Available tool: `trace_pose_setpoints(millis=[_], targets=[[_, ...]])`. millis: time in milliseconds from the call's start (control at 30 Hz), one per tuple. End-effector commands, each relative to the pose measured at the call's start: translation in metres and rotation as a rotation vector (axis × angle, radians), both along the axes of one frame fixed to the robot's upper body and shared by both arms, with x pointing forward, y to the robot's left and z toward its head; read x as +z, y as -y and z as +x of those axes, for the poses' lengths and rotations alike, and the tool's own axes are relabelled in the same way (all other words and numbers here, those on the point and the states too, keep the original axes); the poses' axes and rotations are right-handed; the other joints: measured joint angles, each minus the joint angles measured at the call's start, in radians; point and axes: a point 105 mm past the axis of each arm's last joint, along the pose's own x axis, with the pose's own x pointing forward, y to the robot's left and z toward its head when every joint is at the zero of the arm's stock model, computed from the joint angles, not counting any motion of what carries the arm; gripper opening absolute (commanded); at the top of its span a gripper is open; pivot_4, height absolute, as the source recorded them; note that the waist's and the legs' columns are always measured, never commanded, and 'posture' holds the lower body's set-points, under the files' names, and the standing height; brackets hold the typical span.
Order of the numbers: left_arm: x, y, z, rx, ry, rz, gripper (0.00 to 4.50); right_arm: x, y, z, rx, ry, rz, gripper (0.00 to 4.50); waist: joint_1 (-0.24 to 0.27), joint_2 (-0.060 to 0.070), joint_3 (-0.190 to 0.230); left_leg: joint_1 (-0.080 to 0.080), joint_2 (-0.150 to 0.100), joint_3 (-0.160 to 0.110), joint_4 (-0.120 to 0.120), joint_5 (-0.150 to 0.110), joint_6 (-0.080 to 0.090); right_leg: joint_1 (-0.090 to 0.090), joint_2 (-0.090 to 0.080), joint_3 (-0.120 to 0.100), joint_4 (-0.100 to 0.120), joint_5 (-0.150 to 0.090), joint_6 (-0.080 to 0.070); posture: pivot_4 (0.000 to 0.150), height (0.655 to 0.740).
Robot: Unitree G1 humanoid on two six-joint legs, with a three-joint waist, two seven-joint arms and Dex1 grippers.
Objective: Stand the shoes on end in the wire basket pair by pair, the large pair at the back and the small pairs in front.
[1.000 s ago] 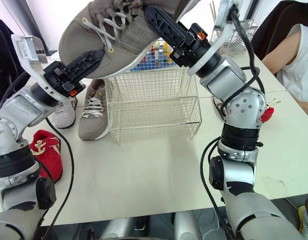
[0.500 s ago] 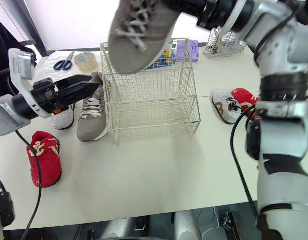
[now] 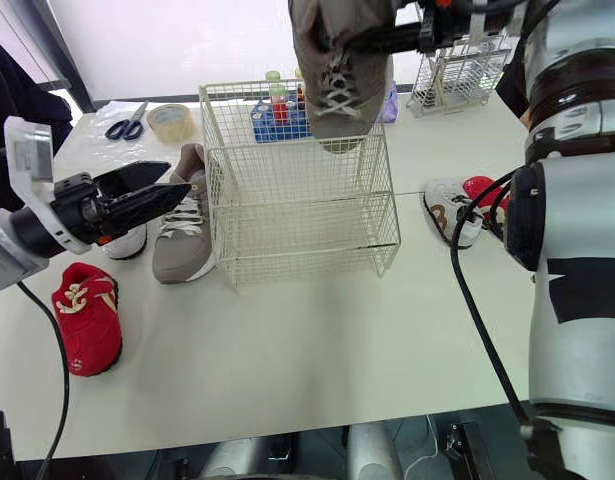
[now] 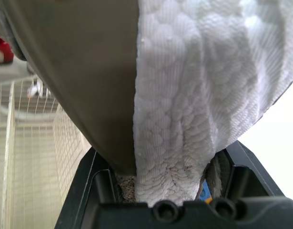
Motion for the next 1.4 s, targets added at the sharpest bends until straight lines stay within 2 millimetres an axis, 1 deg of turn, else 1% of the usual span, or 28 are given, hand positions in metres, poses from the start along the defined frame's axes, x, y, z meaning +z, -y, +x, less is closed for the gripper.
trace_pose_setpoints(millis=[33,200,367,467,533,567,633,667,800,933,1067,1133,1267,1333,1400], targets=[[0.012,0.000,-0.007,0.007,0.069,-0.005,4.45,0.010,-0.003,-0.004,0.007,0.066,-0.033,1.78,0.003,0.000,0.000,0.000,0.000,0.000,0.000,0.000,0.000,0.000,0.000,0.000,0.000,0.000,0.000,0.150,0.7400],[0.014,0.001,-0.007,0.008,0.078,-0.009,4.45,-0.004,-0.004,0.003,-0.011,0.037,-0.061,1.78,0.004,0.000,0.000,0.000,-0.001,0.000,0.001,0.000,0.000,0.001,0.000,0.000,0.000,0.000,0.000,0.150,0.7400],[0.015,0.004,-0.007,0.007,0.084,-0.006,4.45,-0.024,0.001,0.012,-0.051,-0.009,-0.112,1.78,0.006,0.000,0.000,0.000,-0.001,-0.001,0.001,0.000,0.000,0.001,0.000,0.000,0.000,0.000,0.000,0.150,0.7400],[0.016,0.005,-0.008,0.004,0.088,-0.003,4.45,-0.031,0.004,0.016,-0.078,-0.026,-0.117,1.78,0.009,-0.001,0.000,0.001,-0.001,-0.001,0.002,0.000,0.000,0.003,0.000,0.000,0.000,0.000,0.000,0.150,0.7400],[0.016,0.006,-0.007,0.002,0.091,-0.002,4.50,-0.037,0.006,0.018,-0.088,-0.039,-0.128,2.79,0.011,-0.001,0.000,0.001,-0.001,-0.002,0.002,0.000,0.000,0.003,0.000,0.000,0.000,0.000,0.000,0.150,0.7400],[0.017,0.007,-0.007,0.001,0.093,-0.002,4.50,-0.040,0.007,0.018,-0.087,-0.045,-0.133,3.19,0.010,-0.001,-0.001,0.001,-0.001,-0.002,0.002,0.000,0.000,0.003,0.000,0.000,0.000,0.000,0.000,0.150,0.7400],[0.017,0.008,-0.007,-0.002,0.095,-0.003,4.50,-0.041,0.007,0.018,-0.082,-0.045,-0.136,4.32,0.008,-0.001,0.000,0.001,-0.002,-0.002,0.002,0.000,0.000,0.003,0.000,0.000,0.000,0.000,0.000,0.150,0.7400],[0.017,0.008,-0.007,-0.003,0.096,-0.003,4.50,-0.040,0.007,0.018,-0.081,-0.040,-0.136,4.42,0.005,0.000,0.000,0.001,-0.002,-0.002,0.002,0.000,0.000,0.003,0.000,0.000,0.000,0.000,0.000,0.150,0.7400],[0.018,0.009,-0.006,-0.010,0.098,-0.003,4.50,-0.033,0.011,0.015,-0.085,-0.007,-0.145,4.42,-0.001,0.000,0.000,0.001,0.000,-0.002,0.000,0.001,-0.001,0.001,0.001,0.000,0.001,0.000,0.000,0.150,0.7400],[0.018,0.011,-0.006,-0.014,0.098,-0.004,4.50,-0.020,0.018,0.011,-0.105,0.045,-0.148,4.42,-0.001,0.000,0.000,0.001,0.000,-0.002,0.000,0.001,-0.001,0.001,0.001,0.000,0.001,0.000,0.000,0.150,0.7400],[0.017,0.010,-0.006,-0.011,0.098,0.004,4.50,0.000,0.029,0.007,-0.154,0.143,-0.135,4.42,0.002,0.000,0.000,0.001,0.000,-0.002,0.000,0.001,-0.001,0.002,0.001,0.000,0.000,0.000,0.000,0.150,0.7400],[0.018,0.007,-0.005,0.008,0.104,0.021,4.50,0.009,0.035,0.003,-0.170,0.181,-0.121,4.42,0.002,0.000,0.000,0.001,-0.001,-0.002,0.000,0.001,-0.001,0.002,0.001,0.000,0.000,0.000,0.000,0.150,0.7400],[0.021,-0.009,-0.002,0.072,0.116,0.067,4.50,0.021,0.045,-0.007,-0.161,0.216,-0.092,4.42,0.002,0.000,0.000,0.001,-0.001,-0.002,0.000,0.001,-0.001,0.002,0.001,0.000,0.000,0.000,0.000,0.150,0.7400],[0.025,-0.025,0.003,0.145,0.127,0.101,4.50,0.028,0.049,-0.015,-0.129,0.233,-0.054,4.42,0.001,0.001,0.000,0.001,-0.001,-0.002,0.000,0.001,-0.001,0.002,0.001,0.000,0.000,0.000,0.000,0.150,0.7400],[0.027,-0.043,0.011,0.232,0.132,0.143,4.50,0.035,0.047,-0.026,-0.062,0.233,0.000,4.42,0.000,0.001,0.000,0.001,0.000,-0.002,0.000,0.001,-0.001,0.001,0.001,0.000,0.000,0.000,0.000,0.150,0.7400]])
